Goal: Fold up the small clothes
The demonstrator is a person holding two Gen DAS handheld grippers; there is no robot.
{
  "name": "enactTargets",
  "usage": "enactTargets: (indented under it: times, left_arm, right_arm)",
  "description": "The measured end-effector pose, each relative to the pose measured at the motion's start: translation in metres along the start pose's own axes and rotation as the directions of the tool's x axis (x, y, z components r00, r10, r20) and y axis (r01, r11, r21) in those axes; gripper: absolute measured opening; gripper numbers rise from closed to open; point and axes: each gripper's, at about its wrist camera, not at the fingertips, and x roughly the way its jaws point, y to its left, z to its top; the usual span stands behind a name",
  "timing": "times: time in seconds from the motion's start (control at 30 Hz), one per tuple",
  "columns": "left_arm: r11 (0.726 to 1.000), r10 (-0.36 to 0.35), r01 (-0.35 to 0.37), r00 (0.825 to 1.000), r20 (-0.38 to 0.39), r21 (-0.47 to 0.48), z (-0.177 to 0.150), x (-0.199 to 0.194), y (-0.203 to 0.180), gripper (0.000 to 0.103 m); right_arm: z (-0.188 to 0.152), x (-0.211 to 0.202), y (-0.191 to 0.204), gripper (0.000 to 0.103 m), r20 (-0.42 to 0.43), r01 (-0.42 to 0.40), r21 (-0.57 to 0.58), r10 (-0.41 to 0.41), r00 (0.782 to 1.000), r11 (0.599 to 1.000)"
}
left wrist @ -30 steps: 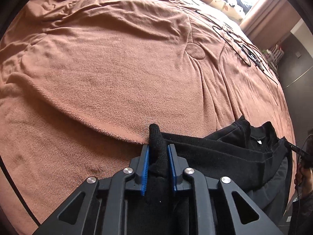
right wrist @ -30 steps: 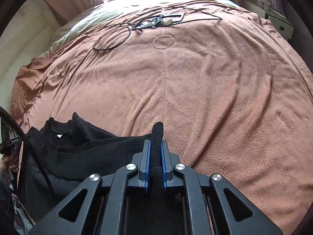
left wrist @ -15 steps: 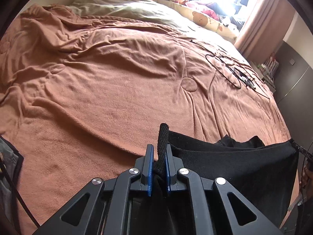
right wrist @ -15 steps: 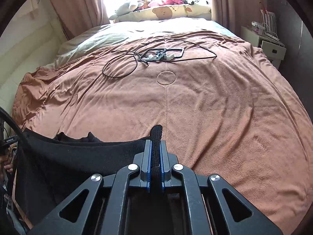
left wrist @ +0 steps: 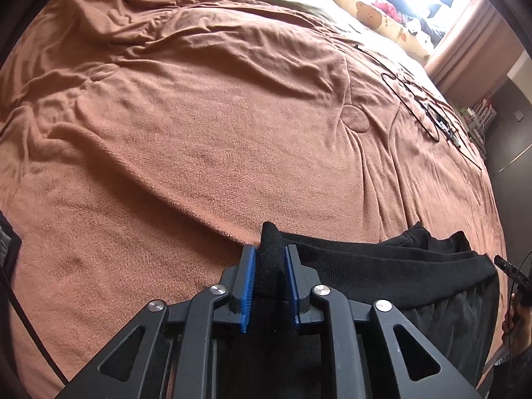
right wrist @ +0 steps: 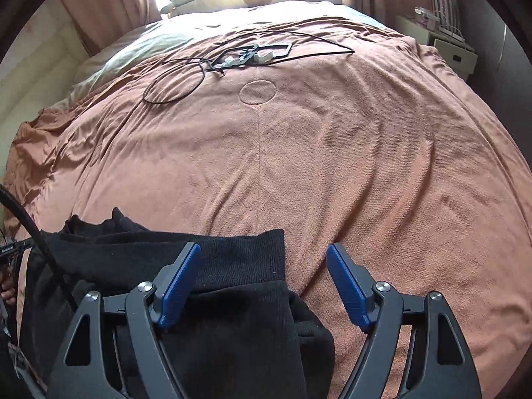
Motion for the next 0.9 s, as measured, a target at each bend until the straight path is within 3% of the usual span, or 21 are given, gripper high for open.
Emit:
enactTargets:
  times: [0.13, 0.23, 0.43, 0.47, 0.5, 0.57, 0.7, 0.83, 0.9]
  left_arm:
    - [0.998, -0.002, 0.004, 0.999, -0.034, 0.057, -0.005, -0.001, -0.002, 0.033]
    - [0.996, -0.031, 0.037, 0.996, -0.083, 0.081, -0.011, 0.005, -0.003, 0.042]
    - [0.994, 0.001, 0.009, 0.996, -0.092, 0.108, -0.014, 0.023, -0.006, 0.042]
    - [0.995, 0.003, 0.005, 0.997, -0.077, 0.100, -0.013, 0.023, -0.005, 0.035]
    - [0.996, 0.005, 0.001, 0.998, -0.069, 0.093, -0.011, 0.024, -0.004, 0.021]
    - [0.996, -0.001, 0.006, 0.998, -0.061, 0.088, -0.008, 0.025, -0.004, 0.011]
    - [0.995, 0.029, -0.029, 1.000, -0.001, 0.100, -0.008, 0.013, -0.002, 0.009]
    - [0.996, 0.070, -0.071, 0.997, 0.024, 0.059, -0.008, 0.005, 0.010, 0.009]
    - [0.997, 0.046, -0.046, 0.999, -0.001, 0.055, -0.008, 0.009, 0.011, 0.010]
  right_arm:
    - [-0.006, -0.001, 0.009, 0.076, -0.063, -0.025, -0.084, 0.020, 0.998, 0.996]
    - [-0.007, 0.012, 0.014, 0.076, -0.115, 0.020, -0.151, -0.037, 0.993, 0.988]
    - [-0.002, 0.042, 0.019, 0.075, -0.136, 0.049, -0.140, -0.068, 0.988, 0.989]
    - [0.001, 0.043, 0.019, 0.074, -0.121, 0.045, -0.134, -0.062, 0.991, 0.990]
    - [0.001, 0.043, 0.021, 0.072, -0.114, 0.046, -0.129, -0.061, 0.992, 0.991]
    - [0.002, 0.042, 0.020, 0.072, -0.105, 0.052, -0.118, -0.065, 0.992, 0.992]
    - [0.002, 0.028, 0.011, 0.072, -0.058, 0.109, -0.080, -0.114, 0.992, 0.991]
    - [0.001, 0.000, -0.005, 0.072, -0.011, 0.062, 0.008, -0.062, 0.998, 0.998]
    - [-0.004, -0.014, -0.007, 0.072, -0.003, 0.048, 0.007, -0.048, 0.999, 0.999]
